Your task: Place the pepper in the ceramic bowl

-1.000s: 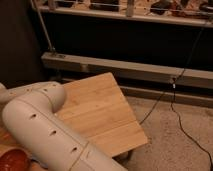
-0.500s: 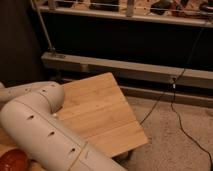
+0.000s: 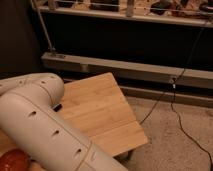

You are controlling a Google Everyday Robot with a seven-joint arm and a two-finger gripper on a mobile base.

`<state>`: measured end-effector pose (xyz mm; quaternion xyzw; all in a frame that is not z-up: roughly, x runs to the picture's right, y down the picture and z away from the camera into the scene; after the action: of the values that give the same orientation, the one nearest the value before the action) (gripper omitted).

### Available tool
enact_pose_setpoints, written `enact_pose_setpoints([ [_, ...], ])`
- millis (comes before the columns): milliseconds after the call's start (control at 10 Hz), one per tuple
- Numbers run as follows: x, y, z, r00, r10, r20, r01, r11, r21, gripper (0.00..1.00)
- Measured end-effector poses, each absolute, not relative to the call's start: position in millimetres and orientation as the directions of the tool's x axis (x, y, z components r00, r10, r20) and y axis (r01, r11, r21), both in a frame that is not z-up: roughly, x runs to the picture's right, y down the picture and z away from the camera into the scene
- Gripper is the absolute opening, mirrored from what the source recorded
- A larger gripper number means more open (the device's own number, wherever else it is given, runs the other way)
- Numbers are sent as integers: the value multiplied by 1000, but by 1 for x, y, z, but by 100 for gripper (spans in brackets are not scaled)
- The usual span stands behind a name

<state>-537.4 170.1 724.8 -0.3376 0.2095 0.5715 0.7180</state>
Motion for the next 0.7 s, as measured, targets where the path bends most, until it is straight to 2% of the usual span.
enact_pose_setpoints([
  [700, -502, 223, 634, 401, 610, -683, -916, 250, -314, 0],
])
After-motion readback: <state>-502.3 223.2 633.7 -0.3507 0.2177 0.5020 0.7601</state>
